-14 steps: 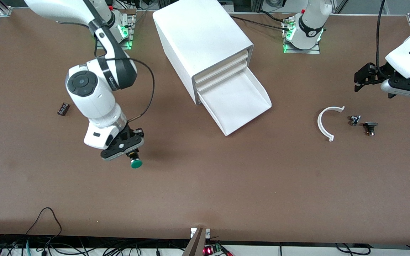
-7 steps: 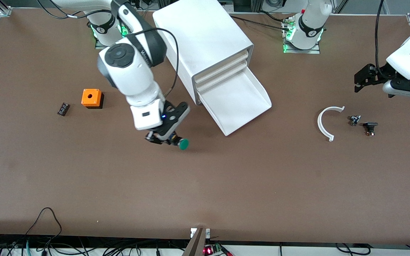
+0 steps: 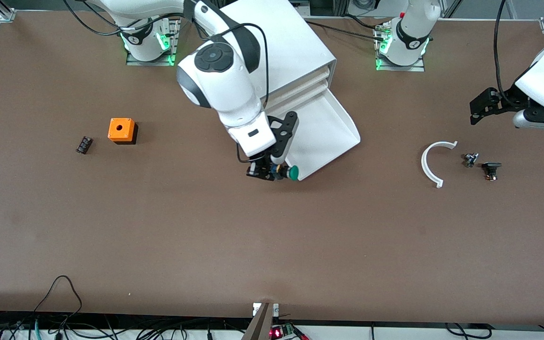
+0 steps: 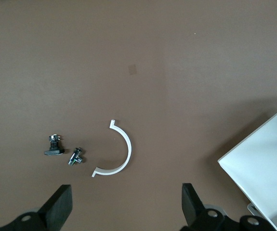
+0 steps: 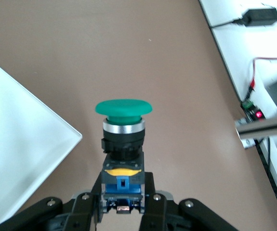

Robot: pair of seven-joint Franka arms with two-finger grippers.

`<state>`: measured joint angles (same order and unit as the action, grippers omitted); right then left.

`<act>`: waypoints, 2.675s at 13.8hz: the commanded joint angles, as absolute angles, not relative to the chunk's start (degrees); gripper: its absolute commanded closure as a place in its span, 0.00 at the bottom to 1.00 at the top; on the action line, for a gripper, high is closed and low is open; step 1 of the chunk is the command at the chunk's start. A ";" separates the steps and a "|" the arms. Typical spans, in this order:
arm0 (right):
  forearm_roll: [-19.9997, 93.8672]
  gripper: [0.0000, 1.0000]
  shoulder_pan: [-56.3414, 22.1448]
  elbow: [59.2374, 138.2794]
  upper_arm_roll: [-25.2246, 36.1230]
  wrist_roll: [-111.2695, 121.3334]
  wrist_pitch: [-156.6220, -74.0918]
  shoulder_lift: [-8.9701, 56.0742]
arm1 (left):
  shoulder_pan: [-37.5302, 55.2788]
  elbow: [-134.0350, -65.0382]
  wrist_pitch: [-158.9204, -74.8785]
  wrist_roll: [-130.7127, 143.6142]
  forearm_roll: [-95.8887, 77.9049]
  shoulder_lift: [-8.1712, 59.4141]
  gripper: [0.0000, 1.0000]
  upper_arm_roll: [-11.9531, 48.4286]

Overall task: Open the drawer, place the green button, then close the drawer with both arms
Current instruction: 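Carry the green button over the open drawer with the right gripper, then lower the green button into the drawer with the right gripper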

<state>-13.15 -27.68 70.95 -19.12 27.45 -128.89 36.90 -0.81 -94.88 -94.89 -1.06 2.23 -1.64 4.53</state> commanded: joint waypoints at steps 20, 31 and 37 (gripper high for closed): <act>-15.99 0.78 -39.72 62.84 -18.72 46.85 -117.24 50.44 | -2.99 -94.22 -93.60 1.58 1.58 0.18 0.00 3.87; -17.31 0.75 -42.01 61.52 -19.34 47.99 -111.45 51.50 | -1.85 -94.31 -93.52 1.58 0.35 0.35 0.00 1.41; -18.45 0.75 -43.86 61.79 -19.25 47.72 -111.36 52.29 | -1.67 -94.66 -93.87 1.58 -2.11 1.05 0.00 1.32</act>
<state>-17.01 -43.20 63.83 -19.08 47.13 -112.74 50.91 -2.22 -94.88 -94.19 1.76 -0.74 0.65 1.94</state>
